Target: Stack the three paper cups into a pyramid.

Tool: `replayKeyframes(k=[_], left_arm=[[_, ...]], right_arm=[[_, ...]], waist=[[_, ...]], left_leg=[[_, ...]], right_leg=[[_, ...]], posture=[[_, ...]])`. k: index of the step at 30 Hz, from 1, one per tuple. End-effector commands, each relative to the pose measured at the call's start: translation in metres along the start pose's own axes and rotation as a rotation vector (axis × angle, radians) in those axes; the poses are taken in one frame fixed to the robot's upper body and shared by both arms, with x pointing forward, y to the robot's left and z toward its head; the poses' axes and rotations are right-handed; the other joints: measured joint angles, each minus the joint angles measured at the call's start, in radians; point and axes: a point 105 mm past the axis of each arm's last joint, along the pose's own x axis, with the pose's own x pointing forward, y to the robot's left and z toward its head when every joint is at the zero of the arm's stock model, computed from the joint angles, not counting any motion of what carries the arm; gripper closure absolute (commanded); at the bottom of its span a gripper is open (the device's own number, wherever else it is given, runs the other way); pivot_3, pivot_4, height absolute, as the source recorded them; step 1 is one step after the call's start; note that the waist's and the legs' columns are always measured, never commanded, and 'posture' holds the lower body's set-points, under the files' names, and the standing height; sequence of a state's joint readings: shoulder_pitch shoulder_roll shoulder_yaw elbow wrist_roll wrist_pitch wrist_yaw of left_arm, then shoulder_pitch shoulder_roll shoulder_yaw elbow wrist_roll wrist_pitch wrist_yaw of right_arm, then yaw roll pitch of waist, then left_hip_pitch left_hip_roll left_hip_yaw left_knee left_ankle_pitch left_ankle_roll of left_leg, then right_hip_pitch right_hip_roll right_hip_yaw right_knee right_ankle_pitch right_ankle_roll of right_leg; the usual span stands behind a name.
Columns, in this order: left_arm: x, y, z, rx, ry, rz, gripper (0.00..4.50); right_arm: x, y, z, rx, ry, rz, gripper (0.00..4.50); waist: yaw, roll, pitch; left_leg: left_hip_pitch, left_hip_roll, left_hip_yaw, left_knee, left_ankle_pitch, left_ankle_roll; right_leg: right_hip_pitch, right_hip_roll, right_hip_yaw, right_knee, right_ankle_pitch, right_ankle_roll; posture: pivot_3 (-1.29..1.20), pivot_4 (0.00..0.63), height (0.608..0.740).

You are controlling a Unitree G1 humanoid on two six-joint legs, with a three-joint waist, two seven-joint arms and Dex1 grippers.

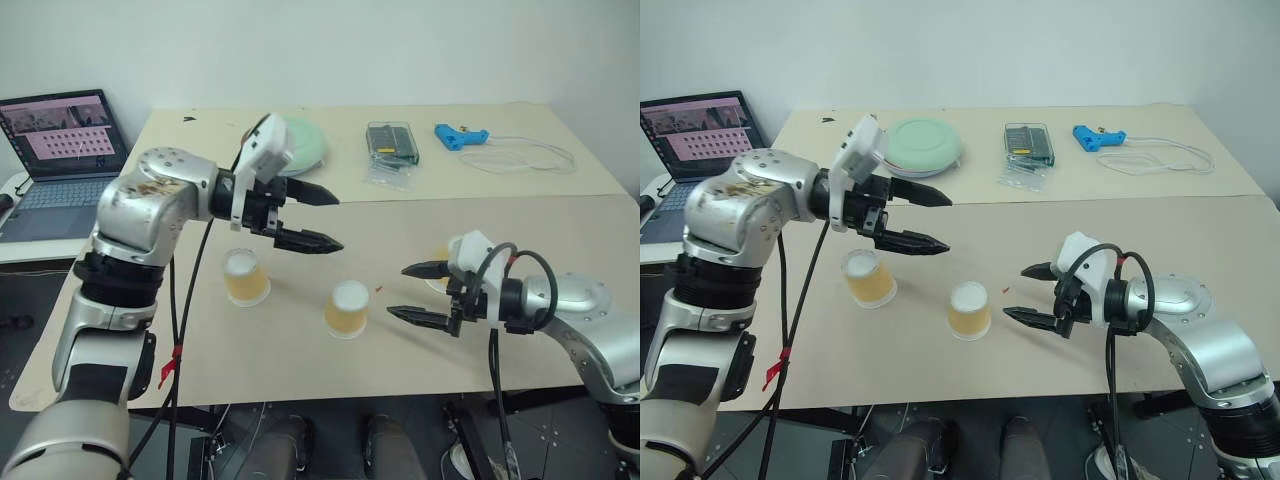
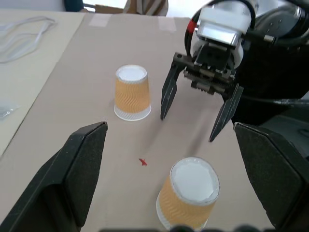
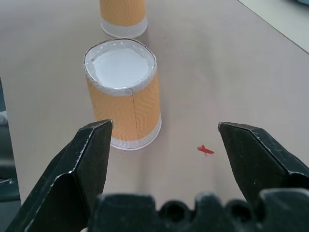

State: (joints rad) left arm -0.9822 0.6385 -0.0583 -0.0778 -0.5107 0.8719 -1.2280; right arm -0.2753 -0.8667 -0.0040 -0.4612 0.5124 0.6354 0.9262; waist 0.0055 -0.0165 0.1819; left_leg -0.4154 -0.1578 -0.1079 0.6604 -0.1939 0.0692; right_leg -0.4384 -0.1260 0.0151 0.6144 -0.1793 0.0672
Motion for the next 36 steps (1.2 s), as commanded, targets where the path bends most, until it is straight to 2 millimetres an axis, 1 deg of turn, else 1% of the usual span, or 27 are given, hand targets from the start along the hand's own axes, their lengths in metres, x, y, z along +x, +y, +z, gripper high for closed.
replayKeyframes(k=[1,3,4,6,7,8,9,10,11,12,13,14,15,17,19,22,23,24,27,29,34,36], left_arm=[[-0.041,0.007,0.034,0.067,-0.098,0.227,0.03],[-0.057,0.009,0.037,0.054,-0.113,0.318,0.03],[-0.071,0.011,0.037,0.031,-0.128,0.383,0.03],[-0.089,0.012,0.037,-0.009,-0.155,0.471,0.03],[-0.100,0.012,0.034,-0.029,-0.161,0.522,0.03],[-0.106,0.011,0.032,-0.042,-0.164,0.553,0.03],[-0.113,0.010,0.022,-0.056,-0.135,0.594,0.03],[-0.118,0.007,0.004,-0.084,-0.080,0.637,0.03],[-0.124,0.003,-0.025,-0.137,-0.010,0.688,0.03],[-0.129,-0.001,-0.047,-0.182,0.034,0.729,0.03],[-0.132,-0.005,-0.060,-0.209,0.057,0.753,0.03],[-0.135,-0.008,-0.076,-0.240,0.082,0.776,0.03],[-0.136,-0.011,-0.088,-0.260,0.106,0.790,0.03],[-0.136,-0.017,-0.104,-0.294,0.134,0.799,0.03],[-0.135,-0.021,-0.111,-0.312,0.136,0.795,0.03],[-0.135,-0.024,-0.135,-0.361,0.163,0.815,0.03],[-0.135,-0.024,-0.140,-0.366,0.170,0.816,0.03],[-0.134,-0.025,-0.142,-0.365,0.179,0.813,0.03],[-0.123,-0.027,-0.146,-0.371,0.167,0.763,0.03],[-0.116,-0.025,-0.149,-0.369,0.167,0.740,0.03],[-0.094,-0.016,-0.154,-0.368,0.138,0.664,0.03],[-0.086,-0.009,-0.154,-0.362,0.129,0.643,0.03]], right_arm=[[0.000,0.000,0.009,-0.040,-0.030,0.002,0.38],[-0.001,0.001,0.008,-0.036,-0.028,0.007,0.38],[-0.001,0.002,0.007,-0.034,-0.027,0.011,0.38],[-0.001,0.002,0.006,-0.031,-0.023,0.013,0.38],[-0.001,0.002,0.006,-0.030,-0.022,0.013,0.38],[-0.001,0.001,0.005,-0.030,-0.021,0.013,0.38],[-0.001,0.001,0.005,-0.029,-0.023,0.014,0.38],[-0.001,0.000,0.005,-0.027,-0.024,0.015,0.38],[0.001,-0.001,0.006,-0.027,-0.027,0.020,0.38],[0.003,-0.002,0.006,-0.027,-0.028,0.025,0.38],[0.004,-0.002,0.006,-0.027,-0.028,0.028,0.38],[0.005,-0.002,0.006,-0.028,-0.028,0.036,0.38],[0.006,-0.001,0.006,-0.029,-0.027,0.043,0.38],[0.007,-0.001,0.006,-0.029,-0.026,0.050,0.38],[0.007,-0.002,0.006,-0.029,-0.025,0.052,0.38],[0.008,-0.002,0.007,-0.032,-0.025,0.061,0.38],[0.008,-0.002,0.007,-0.032,-0.024,0.062,0.38],[0.008,-0.002,0.007,-0.033,-0.024,0.063,0.38],[0.008,-0.002,0.007,-0.034,-0.024,0.063,0.38],[0.008,-0.001,0.007,-0.034,-0.025,0.061,0.38],[0.006,0.000,0.008,-0.035,-0.028,0.043,0.38],[0.005,0.000,0.008,-0.035,-0.030,0.035,0.38]], waist=[[-0.007,0.000,0.000],[-0.012,0.000,0.000],[-0.012,0.000,0.000],[-0.012,0.000,0.000],[-0.013,0.000,0.000],[-0.014,0.000,0.000],[-0.014,0.000,0.000],[-0.014,0.000,0.000],[-0.018,0.001,0.000],[-0.022,0.003,-0.002],[-0.023,0.003,-0.002],[-0.021,0.003,-0.002],[-0.018,0.000,0.000],[-0.009,-0.002,0.000],[0.004,-0.003,0.000],[0.010,-0.002,0.000],[0.010,-0.003,0.000],[0.009,-0.003,0.000],[0.010,-0.003,0.000],[0.008,-0.003,0.000],[0.008,-0.003,0.000],[0.009,-0.003,-0.001]], left_leg=[[0.000,0.000,0.000,0.000,0.000,0.000],[0.000,0.001,0.000,0.000,0.000,0.000],[0.001,0.002,0.000,0.000,0.000,0.000],[0.001,0.002,0.000,0.000,0.000,-0.001],[0.001,0.002,0.000,0.000,0.000,-0.001],[0.001,0.002,0.000,0.000,0.000,-0.001],[0.002,0.002,0.000,0.000,0.000,-0.001],[0.002,0.002,0.000,0.000,0.001,-0.001],[0.002,0.002,0.000,0.000,0.001,-0.002],[0.004,0.002,0.001,-0.001,0.000,-0.001],[0.009,0.001,0.003,-0.003,-0.001,0.000],[0.010,0.001,0.004,-0.004,-0.001,0.000],[0.010,0.002,0.004,-0.004,0.000,0.000],[0.007,0.006,0.003,-0.004,0.000,-0.002],[0.008,0.009,0.003,-0.003,0.000,-0.003],[0.008,0.009,0.004,-0.003,0.000,-0.003],[0.008,0.009,0.005,-0.003,0.000,-0.003],[0.008,0.010,0.005,-0.003,0.000,-0.003],[0.007,0.012,0.005,-0.003,-0.001,-0.004],[0.007,0.013,0.005,-0.003,-0.001,-0.005],[0.007,0.014,0.006,-0.003,-0.002,-0.005],[0.007,0.014,0.006,-0.003,-0.002,-0.005]], right_leg=[[0.000,0.001,0.000,0.000,0.000,0.000],[0.000,0.002,0.000,0.000,0.000,0.000],[0.000,0.002,0.000,0.000,0.000,0.000],[0.000,0.002,0.001,0.001,0.000,0.000],[0.000,0.003,0.001,0.002,0.000,0.000],[0.000,0.003,0.001,0.002,0.000,0.000],[0.000,0.003,0.001,0.002,0.000,0.000],[0.000,0.003,0.001,0.002,0.000,0.000],[0.000,0.003,0.001,0.002,0.000,0.000],[0.001,0.003,0.002,0.001,0.001,-0.002],[0.003,0.002,0.005,0.002,0.001,-0.003],[0.005,0.002,0.006,0.002,0.001,-0.003],[0.004,0.003,0.006,0.002,0.001,-0.003],[0.001,0.006,0.004,-0.001,0.002,-0.003],[0.002,0.008,0.003,-0.003,0.003,-0.004],[0.002,0.008,0.003,-0.004,0.001,-0.001],[0.002,0.007,0.003,-0.004,0.001,-0.001],[0.002,0.008,0.003,-0.004,0.001,-0.002],[0.001,0.010,0.003,-0.004,0.004,-0.007],[0.000,0.010,0.003,-0.004,0.004,-0.007],[0.001,0.012,0.003,-0.004,0.004,-0.007],[0.001,0.012,0.003,-0.004,0.004,-0.007]], posture=[[0.00,0.150,0.738],[0.00,0.150,0.738],[0.00,0.150,0.738],[0.00,0.150,0.738],[0.00,0.150,0.738],[0.00,0.150,0.738],[0.00,0.150,0.738],[0.00,0.150,0.738],[0.00,0.150,0.738],[0.00,0.150,0.738],[0.00,0.150,0.738],[0.00,0.150,0.738],[0.00,0.150,0.738],[0.00,0.150,0.738],[0.00,0.150,0.738],[0.00,0.150,0.738],[0.00,0.150,0.738],[0.00,0.150,0.738],[0.00,0.150,0.738],[0.00,0.150,0.738],[0.00,0.150,0.738],[0.00,0.150,0.738]])
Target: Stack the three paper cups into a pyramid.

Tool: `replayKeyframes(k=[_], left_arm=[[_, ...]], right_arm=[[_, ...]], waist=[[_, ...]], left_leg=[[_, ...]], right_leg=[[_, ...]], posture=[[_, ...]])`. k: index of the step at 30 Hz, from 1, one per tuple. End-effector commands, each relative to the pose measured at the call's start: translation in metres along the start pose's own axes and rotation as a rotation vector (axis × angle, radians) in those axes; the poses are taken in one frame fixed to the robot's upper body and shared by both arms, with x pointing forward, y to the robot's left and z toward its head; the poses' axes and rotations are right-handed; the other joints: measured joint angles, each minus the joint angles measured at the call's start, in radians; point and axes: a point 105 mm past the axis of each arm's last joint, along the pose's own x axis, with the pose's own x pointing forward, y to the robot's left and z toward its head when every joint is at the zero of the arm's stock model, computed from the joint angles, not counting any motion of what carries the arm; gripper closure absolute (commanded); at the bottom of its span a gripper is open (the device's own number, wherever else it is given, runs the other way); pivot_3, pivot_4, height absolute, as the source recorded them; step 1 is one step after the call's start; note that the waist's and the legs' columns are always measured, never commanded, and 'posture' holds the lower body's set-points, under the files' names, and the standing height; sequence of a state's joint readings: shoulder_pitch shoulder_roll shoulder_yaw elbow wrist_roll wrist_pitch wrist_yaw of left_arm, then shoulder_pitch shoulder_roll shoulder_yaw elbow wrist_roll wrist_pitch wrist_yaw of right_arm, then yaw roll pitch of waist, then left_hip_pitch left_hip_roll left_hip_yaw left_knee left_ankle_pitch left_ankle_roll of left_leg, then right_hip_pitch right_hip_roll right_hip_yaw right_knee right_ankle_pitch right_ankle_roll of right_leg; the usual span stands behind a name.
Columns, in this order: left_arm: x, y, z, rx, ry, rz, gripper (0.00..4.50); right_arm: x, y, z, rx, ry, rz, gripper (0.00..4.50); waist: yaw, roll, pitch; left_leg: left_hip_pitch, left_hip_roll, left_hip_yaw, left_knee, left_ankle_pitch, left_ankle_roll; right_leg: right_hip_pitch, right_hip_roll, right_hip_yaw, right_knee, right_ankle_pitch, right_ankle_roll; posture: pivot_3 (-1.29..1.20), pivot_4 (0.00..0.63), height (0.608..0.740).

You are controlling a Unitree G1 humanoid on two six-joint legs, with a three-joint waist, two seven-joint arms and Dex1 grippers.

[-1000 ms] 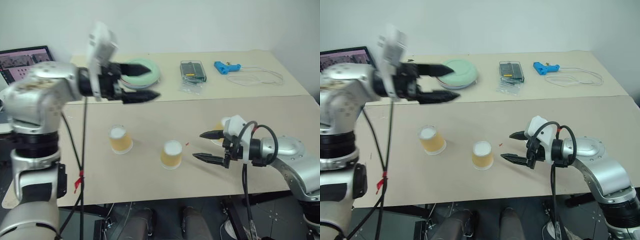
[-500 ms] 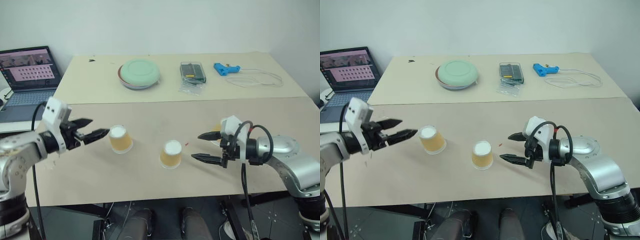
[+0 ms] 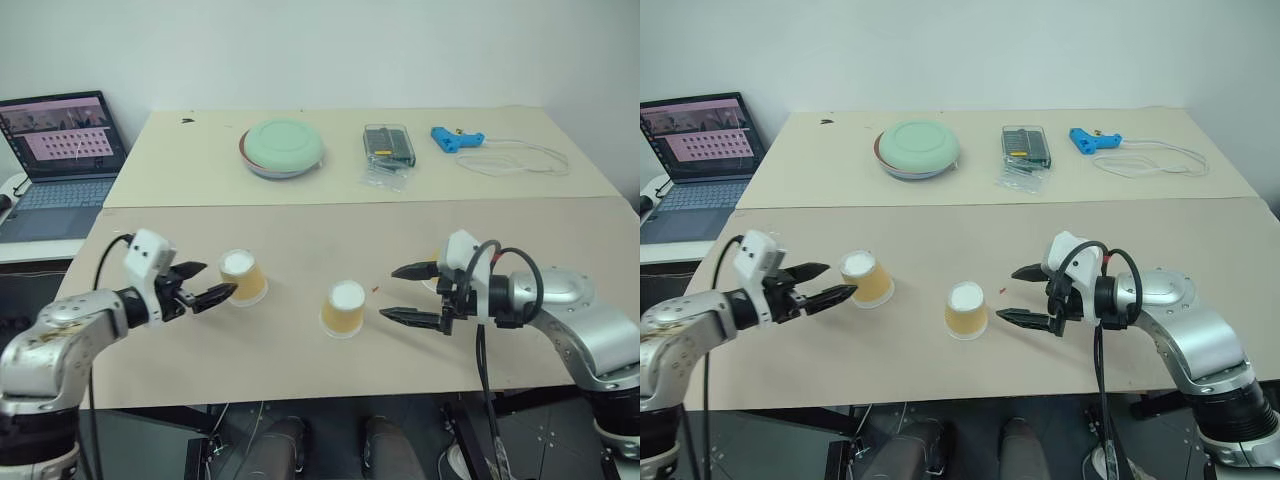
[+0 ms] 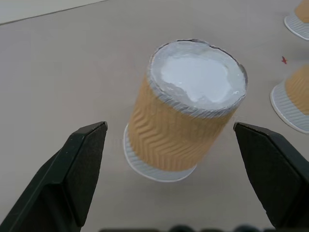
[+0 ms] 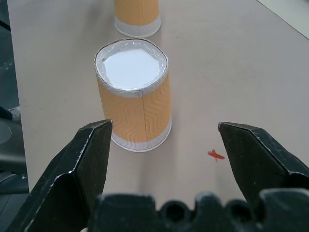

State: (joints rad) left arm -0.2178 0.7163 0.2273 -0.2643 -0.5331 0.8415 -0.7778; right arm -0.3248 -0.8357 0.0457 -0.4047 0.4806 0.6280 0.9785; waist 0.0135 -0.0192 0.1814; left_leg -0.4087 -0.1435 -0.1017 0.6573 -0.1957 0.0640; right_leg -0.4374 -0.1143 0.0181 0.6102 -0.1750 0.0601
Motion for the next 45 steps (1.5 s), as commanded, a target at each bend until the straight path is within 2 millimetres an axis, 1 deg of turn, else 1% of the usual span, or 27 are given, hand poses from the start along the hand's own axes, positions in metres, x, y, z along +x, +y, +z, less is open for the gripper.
replayKeyframes(k=[1,3,5,7,10,13,14,16,17,21,24,27,29,31,32,37,42,45], left_arm=[[0.011,0.000,0.014,0.052,-0.042,-0.026,0.03],[0.015,0.001,0.015,0.057,-0.044,-0.034,0.03],[0.026,0.002,0.020,0.074,-0.051,-0.051,0.03],[0.032,0.003,0.024,0.092,-0.050,-0.068,0.03],[0.035,0.002,0.028,0.093,-0.054,-0.094,0.03],[0.034,0.003,0.030,0.096,-0.054,-0.101,0.83],[0.034,0.003,0.031,0.102,-0.055,-0.108,1.28],[0.033,0.002,0.032,0.115,-0.051,-0.115,2.00],[0.032,0.002,0.033,0.119,-0.051,-0.120,2.10],[0.031,-0.002,0.038,0.151,-0.050,-0.135,2.14],[0.033,-0.017,0.045,0.185,-0.069,-0.194,2.14],[0.041,-0.057,0.054,0.200,-0.099,-0.358,2.14],[0.042,-0.081,0.052,0.205,-0.092,-0.466,2.14],[0.042,-0.096,0.047,0.214,-0.068,-0.544,2.14],[0.042,-0.100,0.045,0.213,-0.055,-0.567,2.14],[0.044,-0.098,0.031,0.233,0.018,-0.603,2.14],[0.048,-0.093,0.032,0.230,0.017,-0.602,2.14],[0.051,-0.095,0.032,0.230,0.011,-0.608,2.14]], right_arm=[[-0.005,0.001,0.011,-0.045,-0.031,-0.022,0.38],[-0.005,0.001,0.011,-0.045,-0.031,-0.027,0.38],[-0.007,0.001,0.009,-0.045,-0.027,-0.040,0.38],[-0.008,0.001,0.010,-0.045,-0.028,-0.050,0.38],[-0.009,0.001,0.011,-0.046,-0.031,-0.059,0.38],[-0.009,0.001,0.009,-0.045,-0.026,-0.068,0.38],[-0.010,0.001,0.009,-0.045,-0.027,-0.069,0.38],[-0.010,0.001,0.009,-0.044,-0.029,-0.071,0.38],[-0.010,0.000,0.009,-0.043,-0.029,-0.071,0.38],[-0.009,-0.001,0.009,-0.044,-0.028,-0.074,0.38],[-0.008,-0.003,0.009,-0.047,-0.029,-0.076,0.38],[-0.007,-0.004,0.009,-0.050,-0.028,-0.076,0.38],[-0.007,-0.005,0.010,-0.053,-0.027,-0.074,0.38],[-0.007,-0.006,0.010,-0.056,-0.027,-0.074,0.38],[-0.007,-0.007,0.010,-0.058,-0.026,-0.076,0.38],[-0.008,-0.007,0.011,-0.063,-0.025,-0.079,0.38],[-0.011,-0.007,0.010,-0.059,-0.022,-0.092,0.38],[-0.012,-0.007,0.011,-0.058,-0.021,-0.098,0.38]], waist=[[0.000,0.000,0.000],[-0.001,0.000,0.000],[-0.001,0.000,0.000],[-0.001,0.000,0.000],[-0.005,0.000,0.000],[-0.005,0.000,0.000],[-0.004,0.000,0.000],[-0.004,0.000,0.000],[-0.004,0.000,0.000],[-0.003,0.000,0.000],[-0.002,0.000,0.000],[-0.001,0.000,0.000],[0.001,0.000,0.000],[-0.001,0.000,0.000],[-0.003,0.000,0.000],[-0.008,0.000,0.000],[-0.003,0.000,0.000],[-0.002,0.000,0.000]], left_leg=[[0.000,0.000,0.000,0.000,0.000,0.000],[-0.002,0.000,0.000,0.000,0.000,0.000],[-0.002,0.000,0.000,0.000,0.000,0.000],[-0.002,0.001,0.000,0.000,0.000,0.000],[-0.003,0.001,0.000,0.000,0.000,0.000],[-0.003,0.001,0.000,0.000,0.000,0.000],[-0.003,0.001,0.000,0.000,0.000,0.000],[-0.003,0.001,0.000,0.000,0.000,0.000],[-0.003,0.001,0.000,0.000,0.000,0.000],[-0.003,0.001,0.000,0.000,0.000,0.000],[-0.003,0.001,0.000,0.000,0.000,0.000],[-0.004,0.001,0.000,0.000,0.000,0.000],[-0.004,0.001,0.000,0.001,0.000,0.000],[-0.004,0.001,0.000,0.001,0.000,0.000],[-0.004,0.001,0.000,0.001,0.000,0.000],[-0.004,0.002,0.000,0.001,0.000,0.000],[-0.004,0.002,0.000,0.001,0.000,0.000],[-0.004,0.002,0.000,0.001,0.000,0.000]], right_leg=[[0.000,0.000,0.000,0.000,0.000,0.000],[0.000,0.000,0.000,0.000,0.001,-0.001],[-0.001,0.001,0.001,0.000,0.001,-0.002],[-0.001,0.001,0.000,0.001,0.002,-0.003],[0.000,0.001,0.000,0.000,0.002,-0.003],[-0.001,0.001,0.001,0.000,0.002,-0.003],[-0.001,0.001,0.001,0.000,0.002,-0.003],[-0.001,0.001,0.000,0.000,0.002,-0.003],[-0.001,0.001,0.000,0.000,0.002,-0.003],[-0.001,0.001,0.000,0.000,0.002,-0.003],[-0.001,0.001,0.000,0.000,0.002,-0.003],[-0.001,0.001,0.000,0.000,0.002,-0.003],[-0.001,0.001,0.000,0.000,0.002,-0.003],[-0.001,0.001,0.000,0.000,0.002,-0.003],[-0.001,0.001,0.000,0.000,0.002,-0.003],[-0.001,0.002,0.000,0.001,0.002,-0.003],[-0.001,0.002,0.000,0.000,0.002,-0.003],[-0.001,0.002,0.000,0.000,0.002,-0.003]], posture=[[0.00,0.150,0.738],[0.00,0.150,0.738],[0.00,0.150,0.738],[0.00,0.150,0.738],[0.00,0.150,0.738],[0.00,0.150,0.738],[0.00,0.150,0.738],[0.00,0.150,0.738],[0.00,0.150,0.738],[0.00,0.150,0.738],[0.00,0.150,0.738],[0.00,0.150,0.738],[0.00,0.150,0.738],[0.00,0.150,0.738],[0.00,0.150,0.738],[0.00,0.150,0.738],[0.00,0.150,0.738],[0.00,0.150,0.738]])
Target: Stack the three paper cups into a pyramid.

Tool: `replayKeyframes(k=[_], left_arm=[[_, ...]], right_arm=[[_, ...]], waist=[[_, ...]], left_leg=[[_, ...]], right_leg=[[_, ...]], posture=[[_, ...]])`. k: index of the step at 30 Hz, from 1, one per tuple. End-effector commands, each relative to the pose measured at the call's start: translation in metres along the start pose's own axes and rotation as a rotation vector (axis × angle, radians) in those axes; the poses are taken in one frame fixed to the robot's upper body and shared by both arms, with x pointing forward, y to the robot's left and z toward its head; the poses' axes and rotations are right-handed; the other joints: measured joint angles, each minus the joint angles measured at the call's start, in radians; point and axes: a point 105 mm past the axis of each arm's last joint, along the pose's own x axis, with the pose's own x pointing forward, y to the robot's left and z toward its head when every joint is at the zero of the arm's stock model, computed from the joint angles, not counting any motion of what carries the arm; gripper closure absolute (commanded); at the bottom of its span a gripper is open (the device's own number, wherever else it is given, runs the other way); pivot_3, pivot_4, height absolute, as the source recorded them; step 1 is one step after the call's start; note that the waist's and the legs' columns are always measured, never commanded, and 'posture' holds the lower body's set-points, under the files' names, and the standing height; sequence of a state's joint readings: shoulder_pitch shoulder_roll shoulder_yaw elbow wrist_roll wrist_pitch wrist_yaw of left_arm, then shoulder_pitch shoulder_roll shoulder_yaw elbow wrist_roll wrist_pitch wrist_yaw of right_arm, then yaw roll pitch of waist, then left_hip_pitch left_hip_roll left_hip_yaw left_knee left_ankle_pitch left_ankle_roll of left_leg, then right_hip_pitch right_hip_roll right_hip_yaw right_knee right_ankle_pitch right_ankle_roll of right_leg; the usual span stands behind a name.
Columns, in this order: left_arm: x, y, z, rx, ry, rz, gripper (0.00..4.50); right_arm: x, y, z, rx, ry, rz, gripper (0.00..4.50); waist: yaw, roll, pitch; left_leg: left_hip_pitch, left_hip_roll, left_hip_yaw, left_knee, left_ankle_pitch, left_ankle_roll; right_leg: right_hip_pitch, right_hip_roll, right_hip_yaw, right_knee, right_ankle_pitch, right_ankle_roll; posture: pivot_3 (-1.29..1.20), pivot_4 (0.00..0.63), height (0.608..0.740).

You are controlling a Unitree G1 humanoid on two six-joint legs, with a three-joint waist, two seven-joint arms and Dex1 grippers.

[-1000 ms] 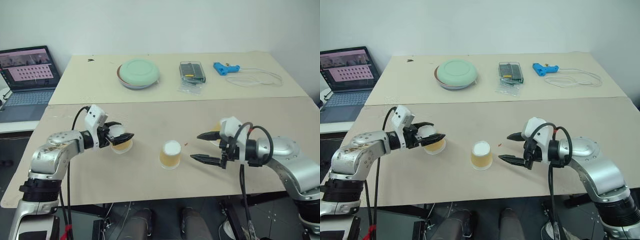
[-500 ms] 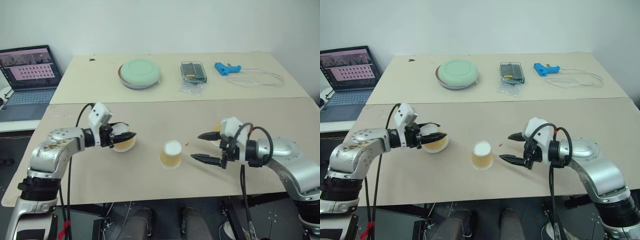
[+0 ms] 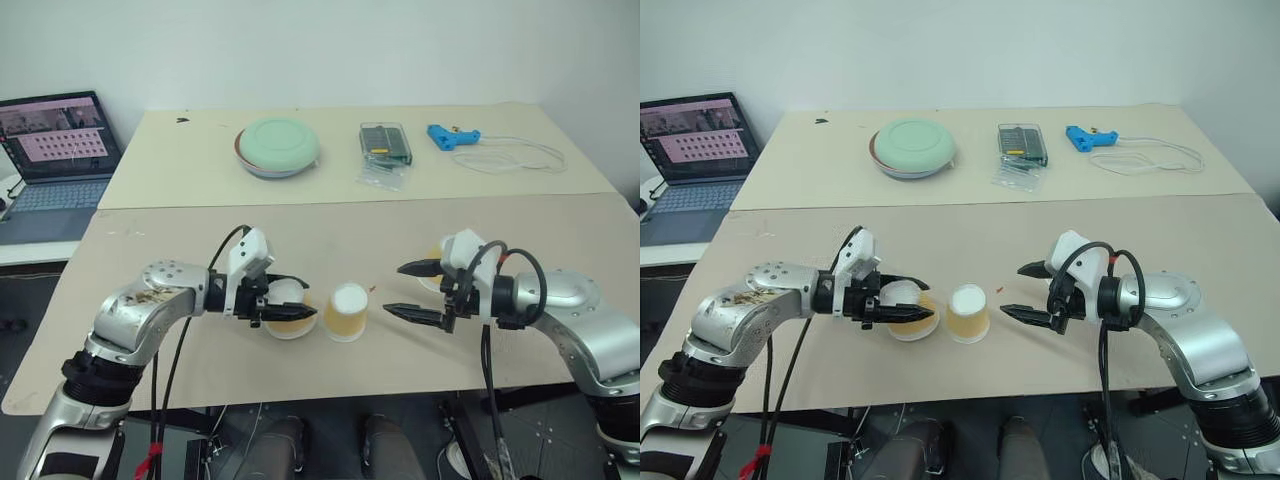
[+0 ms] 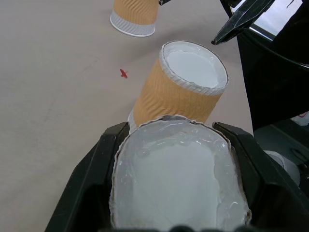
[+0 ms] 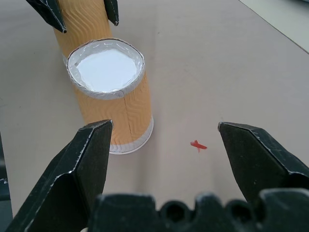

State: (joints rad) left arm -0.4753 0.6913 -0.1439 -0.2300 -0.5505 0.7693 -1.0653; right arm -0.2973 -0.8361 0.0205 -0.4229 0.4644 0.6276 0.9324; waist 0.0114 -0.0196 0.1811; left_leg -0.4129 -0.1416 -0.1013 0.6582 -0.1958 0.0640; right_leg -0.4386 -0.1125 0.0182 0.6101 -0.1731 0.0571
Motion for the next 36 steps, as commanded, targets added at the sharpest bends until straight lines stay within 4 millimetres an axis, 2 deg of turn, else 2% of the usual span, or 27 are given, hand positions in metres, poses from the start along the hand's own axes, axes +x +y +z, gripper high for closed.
replayKeyframes(k=[1,14,32,33,34,36], left_arm=[[0.006,-0.002,0.010,0.053,-0.026,-0.018,2.14],[0.025,-0.003,0.011,0.060,-0.027,-0.061,2.14],[0.030,-0.007,0.002,0.075,0.014,-0.077,2.14],[0.030,-0.007,0.002,0.071,0.012,-0.077,1.18],[0.030,-0.007,0.002,0.068,0.010,-0.077,1.03],[0.030,-0.007,0.003,0.069,0.010,-0.074,0.17]], right_arm=[[-0.009,-0.002,0.013,-0.050,-0.029,-0.033,0.38],[-0.014,-0.004,0.014,-0.051,-0.018,-0.054,0.38],[-0.016,-0.005,0.015,-0.056,-0.015,-0.059,0.38],[-0.016,-0.005,0.015,-0.055,-0.017,-0.059,0.38],[-0.016,-0.005,0.015,-0.055,-0.017,-0.059,0.38],[-0.015,-0.005,0.015,-0.055,-0.018,-0.057,0.38]], waist=[[0.000,0.000,0.000],[0.000,0.000,0.000],[0.000,0.000,0.000],[0.000,0.000,0.000],[0.000,0.000,0.000],[0.000,0.000,0.000]], left_leg=[[0.000,0.000,0.000,0.000,0.000,0.000],[0.000,0.000,0.000,0.000,0.000,0.000],[-0.001,0.000,0.000,0.000,0.000,0.000],[-0.001,0.000,0.000,0.000,0.000,0.000],[-0.001,0.000,0.000,0.000,0.000,0.000],[-0.001,0.000,0.000,0.000,0.000,0.000]], right_leg=[[0.000,0.000,0.000,0.000,0.000,0.000],[0.000,0.000,0.000,0.000,0.000,0.000],[0.000,0.000,0.000,0.000,0.000,0.000],[0.000,0.000,0.000,0.000,0.000,0.000],[0.000,0.000,0.000,0.000,0.000,0.000],[0.000,0.000,0.000,0.000,0.000,0.000]], posture=[[0.00,0.150,0.738],[0.00,0.150,0.738],[0.00,0.150,0.738],[0.00,0.150,0.738],[0.00,0.150,0.738],[0.00,0.150,0.738]])
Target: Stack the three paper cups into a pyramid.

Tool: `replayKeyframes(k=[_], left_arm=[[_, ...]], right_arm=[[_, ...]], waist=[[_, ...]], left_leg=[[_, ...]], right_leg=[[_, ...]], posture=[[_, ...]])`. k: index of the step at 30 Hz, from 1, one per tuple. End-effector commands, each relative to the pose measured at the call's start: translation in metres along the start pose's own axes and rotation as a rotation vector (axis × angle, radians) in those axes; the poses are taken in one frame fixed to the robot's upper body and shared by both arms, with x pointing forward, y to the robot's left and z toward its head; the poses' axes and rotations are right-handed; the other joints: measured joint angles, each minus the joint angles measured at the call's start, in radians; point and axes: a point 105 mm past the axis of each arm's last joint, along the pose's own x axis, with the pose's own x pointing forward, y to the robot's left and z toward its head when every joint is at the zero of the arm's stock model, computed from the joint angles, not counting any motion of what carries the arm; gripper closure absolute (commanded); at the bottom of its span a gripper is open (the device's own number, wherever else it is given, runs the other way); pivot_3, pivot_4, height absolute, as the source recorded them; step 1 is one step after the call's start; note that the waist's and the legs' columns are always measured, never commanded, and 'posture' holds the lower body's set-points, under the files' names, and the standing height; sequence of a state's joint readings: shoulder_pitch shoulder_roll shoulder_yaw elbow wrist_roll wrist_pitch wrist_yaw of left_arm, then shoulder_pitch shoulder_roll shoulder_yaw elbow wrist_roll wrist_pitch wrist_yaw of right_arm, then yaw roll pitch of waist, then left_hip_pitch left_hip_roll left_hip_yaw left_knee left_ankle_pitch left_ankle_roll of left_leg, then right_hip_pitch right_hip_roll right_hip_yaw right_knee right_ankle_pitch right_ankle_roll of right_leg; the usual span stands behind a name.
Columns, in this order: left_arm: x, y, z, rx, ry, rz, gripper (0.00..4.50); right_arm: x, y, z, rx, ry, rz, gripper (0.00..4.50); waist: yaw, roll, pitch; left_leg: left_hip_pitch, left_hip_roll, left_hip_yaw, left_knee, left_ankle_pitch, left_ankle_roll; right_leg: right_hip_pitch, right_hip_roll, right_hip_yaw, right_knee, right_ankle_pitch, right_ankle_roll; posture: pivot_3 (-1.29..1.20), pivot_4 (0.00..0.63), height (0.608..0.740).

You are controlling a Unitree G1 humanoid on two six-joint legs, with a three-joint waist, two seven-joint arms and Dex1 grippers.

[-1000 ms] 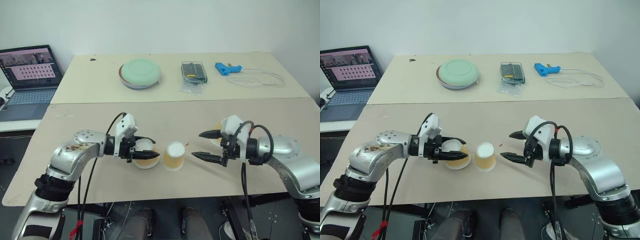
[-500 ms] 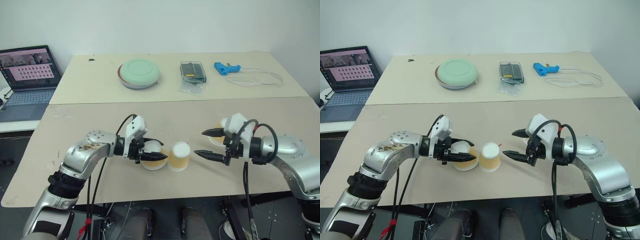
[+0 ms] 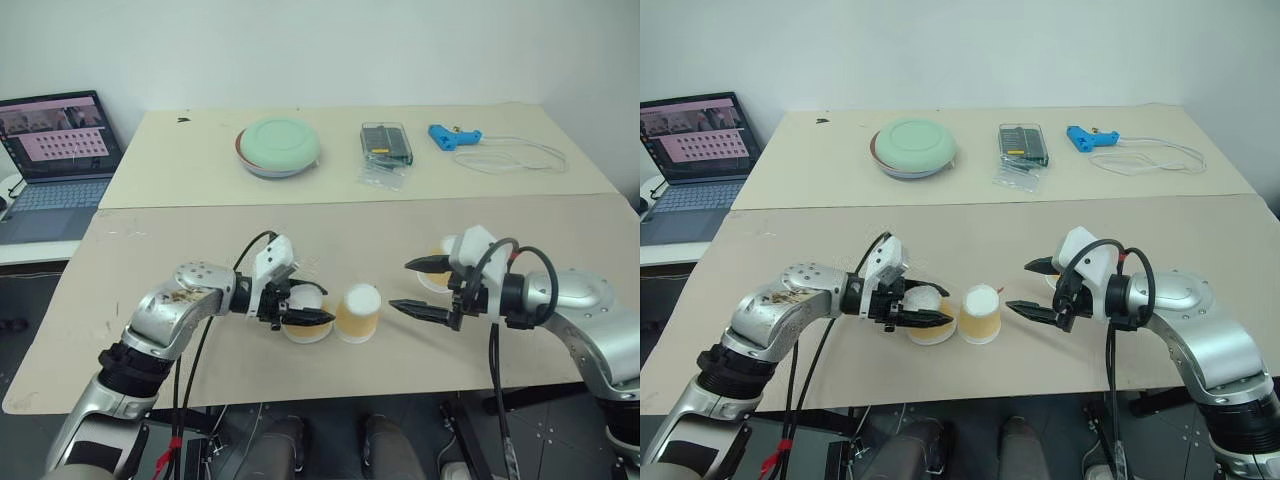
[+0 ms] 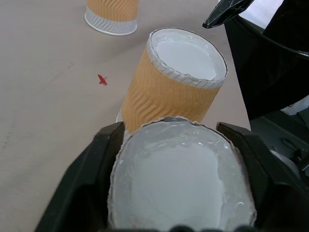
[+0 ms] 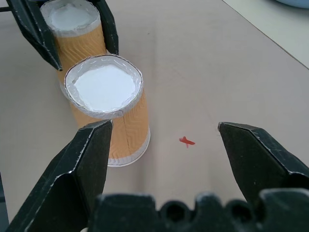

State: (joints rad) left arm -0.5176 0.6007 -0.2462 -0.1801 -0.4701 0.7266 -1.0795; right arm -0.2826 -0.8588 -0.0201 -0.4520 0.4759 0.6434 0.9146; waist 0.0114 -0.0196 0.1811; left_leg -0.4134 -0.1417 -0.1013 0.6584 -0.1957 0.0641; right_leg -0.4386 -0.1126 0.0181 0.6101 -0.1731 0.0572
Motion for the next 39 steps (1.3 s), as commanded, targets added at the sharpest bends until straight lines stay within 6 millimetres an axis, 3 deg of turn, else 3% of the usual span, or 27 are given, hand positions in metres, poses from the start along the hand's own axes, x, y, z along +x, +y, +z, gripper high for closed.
replayKeyframes(k=[1,8,15,21,26,29,35,39], left_arm=[[0.000,-0.001,0.007,0.043,-0.007,0.000,0.01],[-0.006,-0.004,0.013,0.045,-0.014,-0.002,0.01],[-0.029,-0.009,0.024,0.077,-0.013,0.021,0.01],[-0.056,-0.014,0.047,0.134,-0.036,0.066,0.01],[-0.079,-0.021,0.075,0.169,-0.087,0.085,0.01],[-0.086,-0.027,0.081,0.175,-0.091,0.072,0.01],[-0.093,-0.028,0.083,0.183,-0.070,0.090,0.01],[-0.090,-0.027,0.082,0.185,-0.067,0.089,0.01]], right_arm=[[-0.007,-0.002,0.011,-0.040,-0.024,-0.017,0.38],[-0.007,-0.002,0.010,-0.038,-0.022,-0.012,0.38],[-0.007,-0.002,0.009,-0.038,-0.021,-0.005,0.38],[-0.012,-0.005,0.009,-0.033,-0.014,-0.020,0.38],[-0.037,-0.009,0.002,0.030,-0.001,-0.130,0.38],[-0.055,-0.007,-0.009,0.088,0.023,-0.200,0.38],[-0.096,0.006,-0.057,0.245,0.138,-0.376,0.38],[-0.098,-0.016,-0.078,0.277,0.133,-0.554,0.38]], waist=[[0.000,0.000,0.000],[0.000,0.000,0.000],[-0.001,0.000,0.000],[0.000,0.000,0.000],[0.009,0.000,0.000],[0.009,0.000,0.000],[0.011,0.000,0.000],[-0.005,0.001,0.000]], left_leg=[[0.000,0.000,0.000,0.000,0.000,0.000],[0.000,0.000,0.000,0.000,0.000,0.000],[0.000,0.000,0.000,0.000,0.000,0.000],[0.000,0.000,0.000,0.000,0.000,0.000],[-0.001,0.000,-0.001,0.000,0.000,0.000],[-0.001,0.000,-0.001,0.000,0.000,0.000],[0.000,0.000,-0.001,0.000,0.000,0.000],[0.003,0.000,0.001,0.000,0.000,0.000]], right_leg=[[0.000,0.000,0.000,0.000,0.000,0.000],[0.000,0.000,0.000,0.000,0.000,0.000],[0.000,0.000,0.000,0.000,0.000,0.000],[0.000,0.000,0.000,0.000,0.000,0.000],[-0.001,0.000,-0.001,0.000,0.000,0.000],[-0.001,0.000,-0.001,0.000,0.000,0.000],[0.000,0.000,-0.001,0.001,-0.005,0.007],[0.003,0.000,0.002,0.000,-0.005,0.007]], posture=[[0.00,0.150,0.738],[0.00,0.150,0.738],[0.00,0.150,0.738],[0.00,0.150,0.738],[0.00,0.150,0.738],[0.00,0.150,0.738],[0.00,0.150,0.738],[0.00,0.150,0.738]])
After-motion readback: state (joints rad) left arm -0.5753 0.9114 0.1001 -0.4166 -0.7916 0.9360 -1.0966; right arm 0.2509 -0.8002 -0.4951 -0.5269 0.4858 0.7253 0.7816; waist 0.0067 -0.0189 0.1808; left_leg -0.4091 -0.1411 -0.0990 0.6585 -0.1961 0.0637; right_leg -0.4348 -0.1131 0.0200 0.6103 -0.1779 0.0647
